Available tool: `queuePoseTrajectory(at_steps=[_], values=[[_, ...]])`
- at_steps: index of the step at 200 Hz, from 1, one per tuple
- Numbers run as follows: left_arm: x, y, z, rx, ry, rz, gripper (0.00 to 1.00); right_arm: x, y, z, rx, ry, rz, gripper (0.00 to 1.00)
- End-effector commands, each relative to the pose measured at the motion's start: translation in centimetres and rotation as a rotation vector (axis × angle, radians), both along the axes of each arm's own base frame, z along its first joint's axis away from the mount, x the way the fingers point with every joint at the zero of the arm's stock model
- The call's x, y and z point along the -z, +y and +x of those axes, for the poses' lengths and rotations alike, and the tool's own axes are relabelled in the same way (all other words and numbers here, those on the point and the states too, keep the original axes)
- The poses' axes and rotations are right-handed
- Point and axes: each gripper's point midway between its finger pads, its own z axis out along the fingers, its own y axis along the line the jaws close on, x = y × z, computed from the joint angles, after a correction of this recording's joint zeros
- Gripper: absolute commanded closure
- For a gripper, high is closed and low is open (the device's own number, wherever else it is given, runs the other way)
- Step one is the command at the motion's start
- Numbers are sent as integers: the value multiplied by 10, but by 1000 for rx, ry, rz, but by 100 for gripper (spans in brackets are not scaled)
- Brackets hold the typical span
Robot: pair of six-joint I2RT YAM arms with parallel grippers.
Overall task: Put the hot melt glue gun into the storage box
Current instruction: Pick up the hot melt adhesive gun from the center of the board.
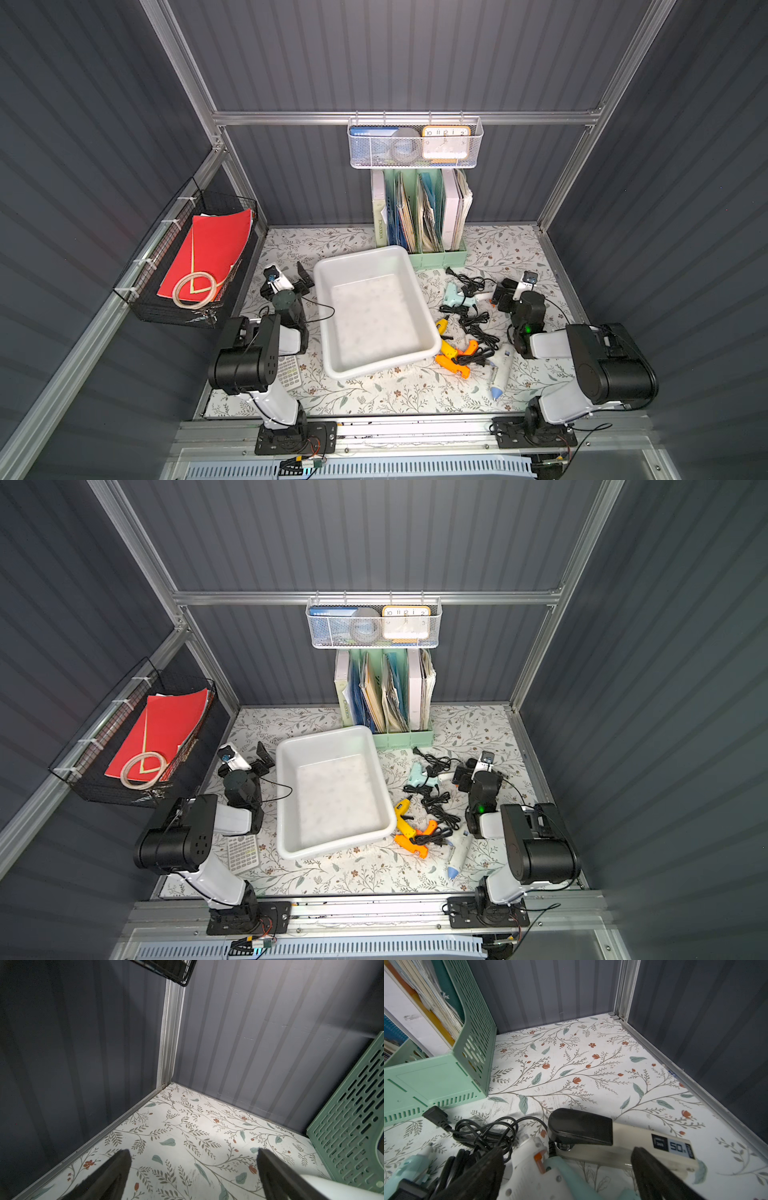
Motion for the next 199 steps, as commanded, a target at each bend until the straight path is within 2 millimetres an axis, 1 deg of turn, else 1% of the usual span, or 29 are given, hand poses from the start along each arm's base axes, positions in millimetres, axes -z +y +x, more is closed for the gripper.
queuePoseTrajectory(at_steps=[1, 23, 30, 52, 64, 86, 98, 123, 131, 146, 157, 162, 164, 169, 186, 199], values=[[-1, -1, 3, -6, 5, 17, 0, -6, -2, 3, 15, -24, 2, 1], [-2, -1, 3, -2, 3, 18, 0, -8, -3, 3, 21, -26, 3, 1], [-8, -1, 5, -4, -9, 27, 0, -9, -4, 2, 27, -29, 4, 1], [-14, -4, 24, 25, 70, 27, 0, -14, -6, -1, 38, -44, 4, 1], [-16, -5, 28, 34, 97, 36, 0, -16, -6, -2, 39, -46, 3, 1], [-26, -6, 22, 24, 79, 42, 0, -20, -8, -4, 48, -52, 2, 1], [-35, -6, 18, 17, 60, 42, 0, -24, -10, -7, 60, -60, 1, 1], [-67, -7, 8, 19, -26, 21, 0, -32, -12, -11, 73, -63, -4, 1], [-78, -8, 7, 24, -58, 9, 0, -37, -13, -13, 81, -60, 0, 1], [-91, -9, 7, 31, -98, -31, 0, -49, -15, -17, 99, -50, 7, 1], [-97, -11, 9, 41, -111, -63, 0, -57, -17, -21, 114, -30, 16, 1], [-98, -11, 10, 43, -115, -77, 0, -56, -19, -23, 125, -3, 17, 1], [-99, -11, 10, 46, -116, -83, 0, -63, -19, -24, 128, -14, 22, 1], [-100, -12, 10, 47, -122, -101, 0, -67, -20, -27, 141, -6, 29, 1], [-103, -9, 10, 35, -148, -180, 0, -74, -24, -37, 179, 45, 61, 1], [-104, -5, 10, 17, -157, -237, 0, -77, -22, -43, 181, 70, 80, 1]])
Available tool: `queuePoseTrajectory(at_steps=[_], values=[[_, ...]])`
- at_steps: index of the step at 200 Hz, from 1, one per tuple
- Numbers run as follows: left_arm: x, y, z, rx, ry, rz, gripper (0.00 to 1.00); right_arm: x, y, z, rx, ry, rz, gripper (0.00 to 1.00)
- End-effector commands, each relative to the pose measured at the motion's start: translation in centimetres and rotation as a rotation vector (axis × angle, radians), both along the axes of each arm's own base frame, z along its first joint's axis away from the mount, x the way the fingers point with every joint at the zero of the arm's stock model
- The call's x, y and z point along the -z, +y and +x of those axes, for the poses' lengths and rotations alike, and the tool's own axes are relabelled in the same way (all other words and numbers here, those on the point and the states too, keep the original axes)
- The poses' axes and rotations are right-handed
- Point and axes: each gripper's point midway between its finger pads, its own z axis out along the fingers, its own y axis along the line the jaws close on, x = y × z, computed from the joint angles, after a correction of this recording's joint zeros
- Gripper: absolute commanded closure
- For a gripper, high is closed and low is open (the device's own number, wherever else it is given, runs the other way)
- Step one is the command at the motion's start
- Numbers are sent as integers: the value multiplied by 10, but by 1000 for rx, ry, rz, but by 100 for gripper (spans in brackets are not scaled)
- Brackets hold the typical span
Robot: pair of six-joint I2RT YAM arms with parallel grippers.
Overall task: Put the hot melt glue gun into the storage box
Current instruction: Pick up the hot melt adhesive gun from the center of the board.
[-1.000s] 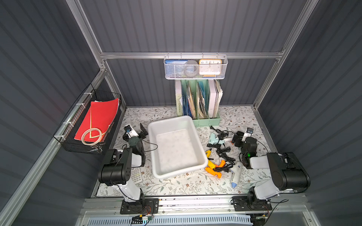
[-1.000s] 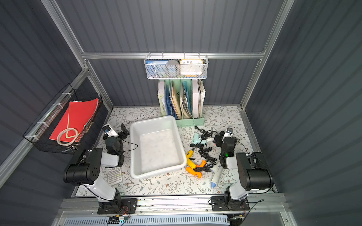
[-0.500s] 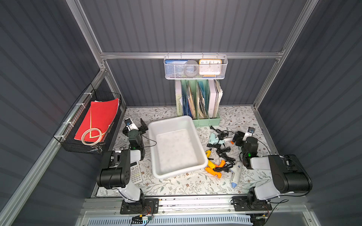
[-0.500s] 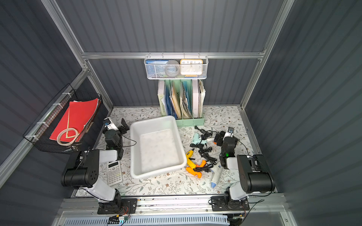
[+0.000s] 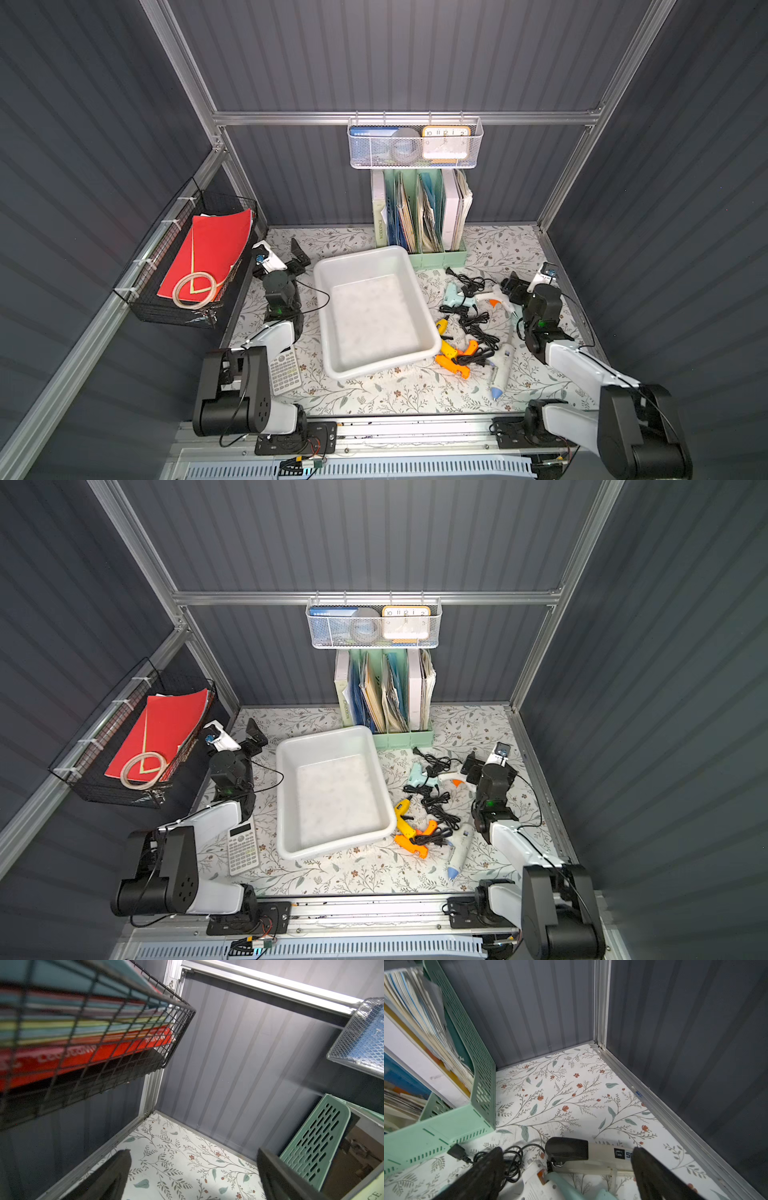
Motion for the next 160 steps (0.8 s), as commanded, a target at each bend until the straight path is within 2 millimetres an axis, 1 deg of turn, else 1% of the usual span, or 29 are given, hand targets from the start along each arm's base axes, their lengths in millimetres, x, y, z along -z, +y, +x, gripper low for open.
queuePoseTrajectory(at_steps=[1, 23, 41, 73, 91, 94, 96, 100, 119, 134, 160], values=[[-11, 3, 0, -9, -39, -138, 0, 16, -4, -19, 52, 147, 52, 1], [-13, 5, 0, -14, -37, -207, 0, 16, 0, -27, 55, 211, 92, 1], [-10, 11, 2, -55, -2, -265, 0, 19, 12, -32, 31, 293, 136, 1], [-12, 12, -3, -65, -18, -344, 0, 28, 45, -35, -55, 476, 140, 1], [-16, 13, -7, -66, -34, -367, 0, 33, 68, -32, -117, 563, 137, 1], [-17, 13, -7, -69, -36, -369, 0, 34, 72, -34, -128, 586, 139, 1], [-17, 13, -7, -69, -37, -370, 0, 40, 75, -34, -133, 615, 139, 1], [-19, 13, -8, -69, -41, -372, 0, 43, 80, -34, -146, 644, 144, 1], [-25, 13, -10, -67, -48, -379, 0, 52, 97, -34, -178, 751, 191, 3], [-31, 13, -13, -61, -58, -381, 0, 60, 102, -35, -168, 830, 225, 7], [-39, 13, -19, -60, -78, -380, 0, 72, 97, -40, -103, 926, 236, 14]])
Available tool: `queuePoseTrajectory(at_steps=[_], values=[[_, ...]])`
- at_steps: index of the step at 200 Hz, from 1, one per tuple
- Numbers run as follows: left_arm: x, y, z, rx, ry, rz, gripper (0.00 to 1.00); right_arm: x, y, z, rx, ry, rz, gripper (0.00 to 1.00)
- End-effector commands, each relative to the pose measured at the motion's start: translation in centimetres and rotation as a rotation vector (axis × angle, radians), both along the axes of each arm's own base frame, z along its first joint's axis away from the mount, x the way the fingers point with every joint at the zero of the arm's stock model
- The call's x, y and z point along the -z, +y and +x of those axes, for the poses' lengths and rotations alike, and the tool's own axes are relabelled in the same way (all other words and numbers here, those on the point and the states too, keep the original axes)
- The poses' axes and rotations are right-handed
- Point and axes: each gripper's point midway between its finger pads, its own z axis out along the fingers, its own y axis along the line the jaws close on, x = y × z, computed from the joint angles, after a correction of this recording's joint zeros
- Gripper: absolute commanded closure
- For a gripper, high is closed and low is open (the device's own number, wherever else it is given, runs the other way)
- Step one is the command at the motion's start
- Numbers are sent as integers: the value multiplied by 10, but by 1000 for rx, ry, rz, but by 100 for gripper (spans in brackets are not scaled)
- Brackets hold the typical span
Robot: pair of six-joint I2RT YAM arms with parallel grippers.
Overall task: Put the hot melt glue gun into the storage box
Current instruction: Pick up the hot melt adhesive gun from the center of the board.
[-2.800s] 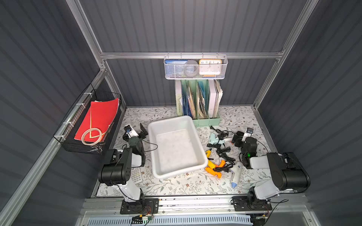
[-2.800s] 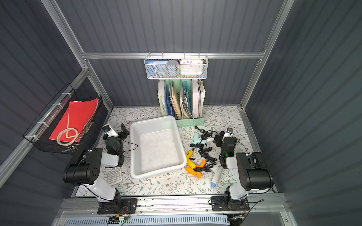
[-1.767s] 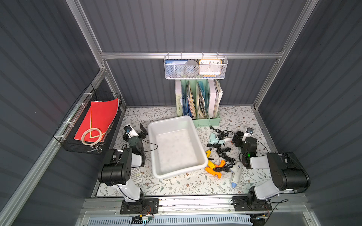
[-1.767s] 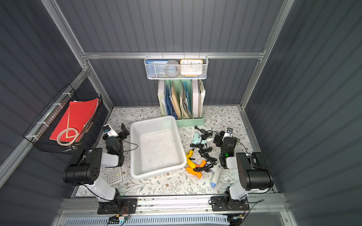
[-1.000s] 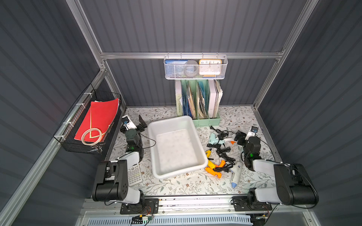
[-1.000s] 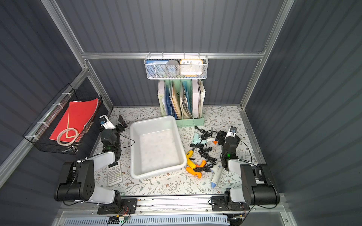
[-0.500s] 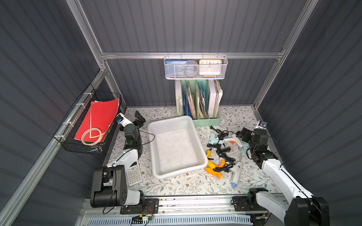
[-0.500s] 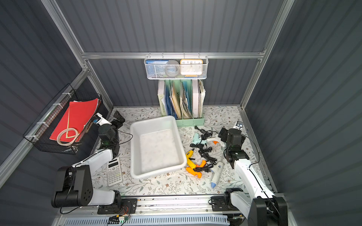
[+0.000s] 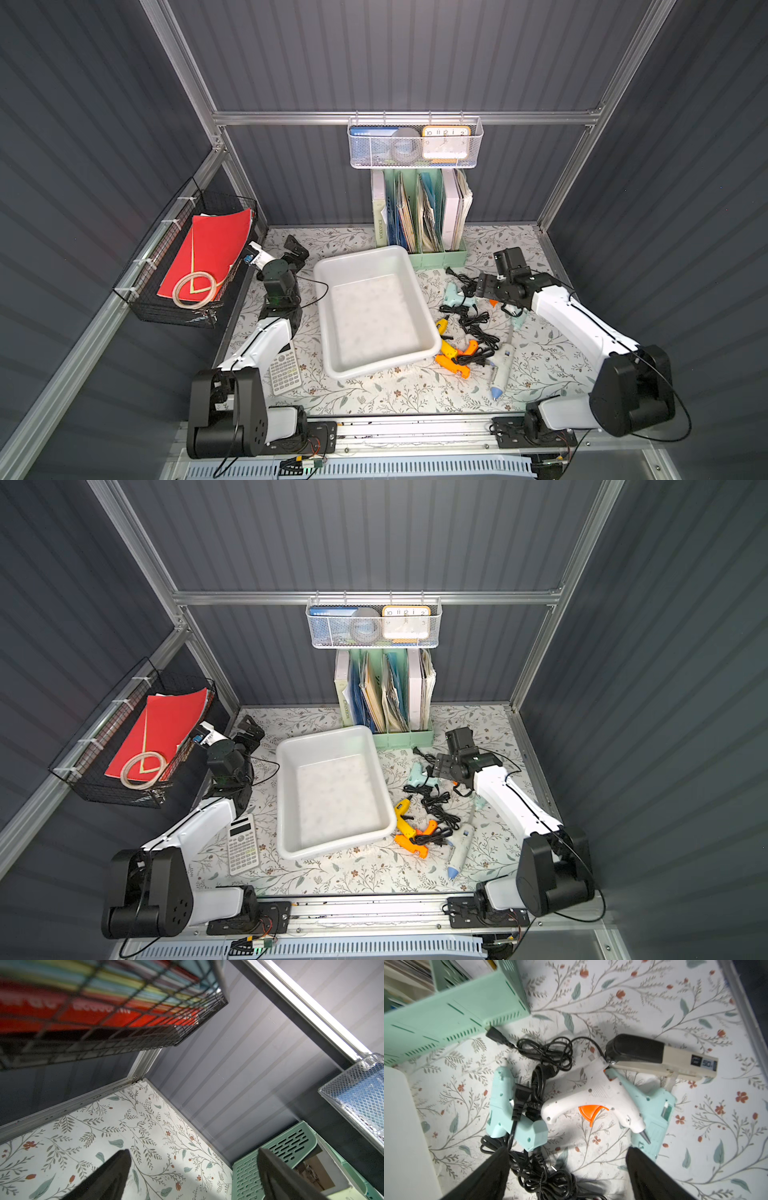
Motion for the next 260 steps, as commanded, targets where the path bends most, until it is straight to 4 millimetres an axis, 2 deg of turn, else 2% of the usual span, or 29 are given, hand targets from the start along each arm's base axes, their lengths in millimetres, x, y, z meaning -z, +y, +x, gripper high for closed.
queuePoseTrajectory(at_steps=[1, 18, 48, 92, 117, 143, 166, 179, 194, 260], values=[[-31, 14, -11, -61, -89, -36, 0, 15, -4, -26, 52, 167, 4, 15], [-33, 12, -14, -52, -93, -29, 0, 20, -13, -30, 88, 196, 13, 18], [-37, 10, -16, -38, -106, -30, 0, 27, -40, -28, 186, 211, 88, 25], [-41, 5, -14, -7, -115, -33, 0, 25, -70, -7, 268, 148, 191, 28], [-47, 1, -15, 19, -136, -33, 0, 27, -87, 8, 335, 107, 267, 33], [-55, -3, -17, 41, -155, -25, 0, 29, -80, 22, 262, 101, 333, 34], [-59, -6, -18, 57, -164, -22, 0, 30, -72, 33, 178, 113, 358, 31], [-61, -8, -16, 72, -165, -18, 0, 28, -61, 38, 117, 121, 408, 29], [-63, -11, -14, 89, -167, -14, 0, 34, -60, 43, 91, 138, 412, 28], [-56, -36, 21, 250, -100, -7, 0, 61, -65, 49, 24, 270, 258, 20]])
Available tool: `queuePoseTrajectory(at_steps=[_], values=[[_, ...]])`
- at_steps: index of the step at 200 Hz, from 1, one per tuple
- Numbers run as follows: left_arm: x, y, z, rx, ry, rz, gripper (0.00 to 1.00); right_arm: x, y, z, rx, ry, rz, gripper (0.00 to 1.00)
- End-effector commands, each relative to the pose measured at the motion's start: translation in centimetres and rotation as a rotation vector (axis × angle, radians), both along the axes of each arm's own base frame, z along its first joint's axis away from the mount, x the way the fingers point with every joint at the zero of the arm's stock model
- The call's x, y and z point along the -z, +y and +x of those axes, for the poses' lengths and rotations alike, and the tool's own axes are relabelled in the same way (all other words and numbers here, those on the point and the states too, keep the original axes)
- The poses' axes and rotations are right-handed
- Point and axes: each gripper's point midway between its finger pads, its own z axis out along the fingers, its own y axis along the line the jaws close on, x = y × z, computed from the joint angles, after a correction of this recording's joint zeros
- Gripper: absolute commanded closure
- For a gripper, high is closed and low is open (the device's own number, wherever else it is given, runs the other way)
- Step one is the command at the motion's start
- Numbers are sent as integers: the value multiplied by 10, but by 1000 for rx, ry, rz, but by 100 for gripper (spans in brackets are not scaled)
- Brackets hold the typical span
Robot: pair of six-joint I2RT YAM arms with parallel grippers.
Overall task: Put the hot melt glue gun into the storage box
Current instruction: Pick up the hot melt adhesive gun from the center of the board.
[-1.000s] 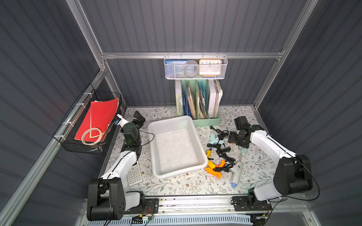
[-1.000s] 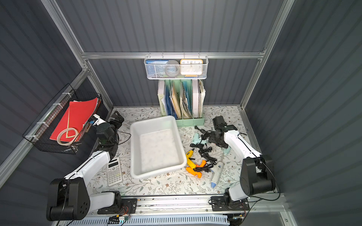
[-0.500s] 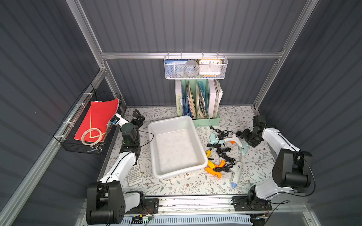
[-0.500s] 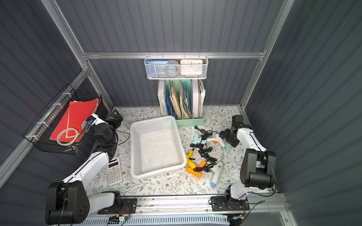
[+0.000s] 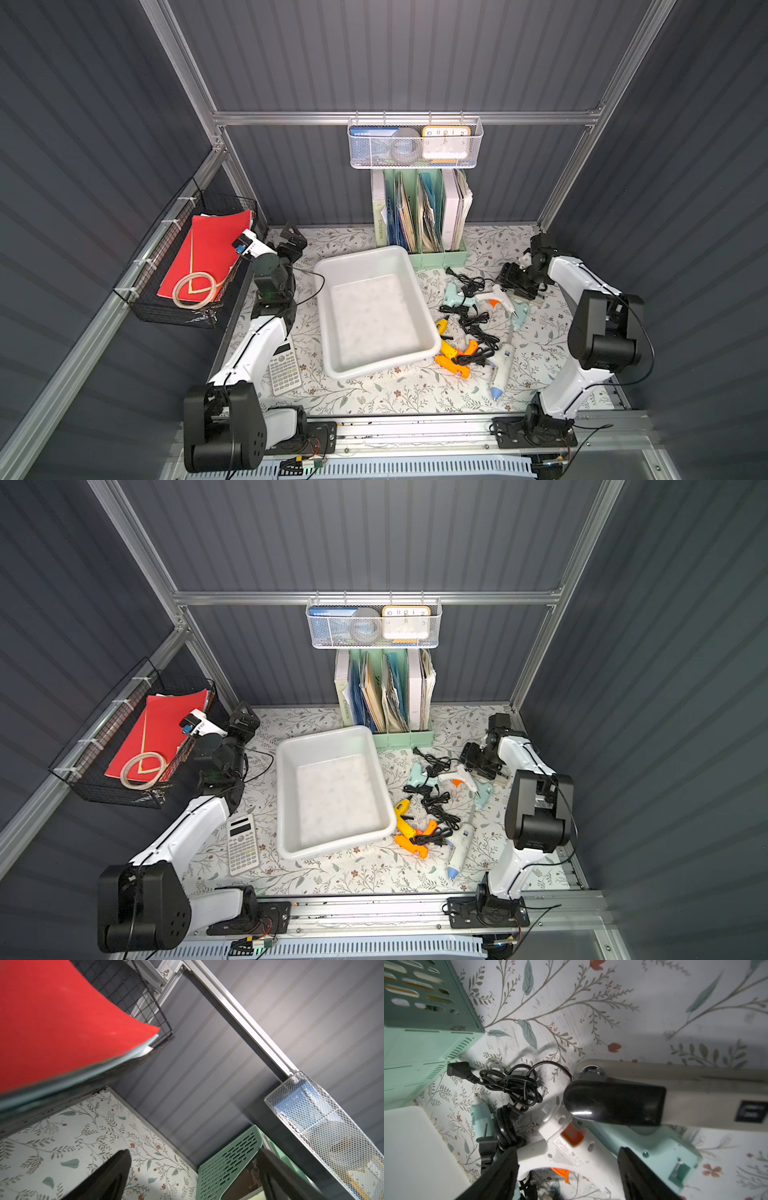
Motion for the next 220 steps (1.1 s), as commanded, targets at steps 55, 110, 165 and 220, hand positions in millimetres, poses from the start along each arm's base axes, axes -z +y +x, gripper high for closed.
queuePoseTrajectory(at_steps=[55, 110, 165, 220], values=[[2, -20, 23, 132, 28, 13, 0, 35, 11, -6, -161, 167, -132, 21], [4, -25, 24, 158, 38, 12, 0, 46, 14, -4, -175, 197, -159, 35], [5, -23, 24, 151, 56, 8, 0, 27, 20, 0, -191, 136, -178, 58], [6, -30, 33, 191, 69, 41, 0, -24, 21, 11, -194, -2, -260, 95]])
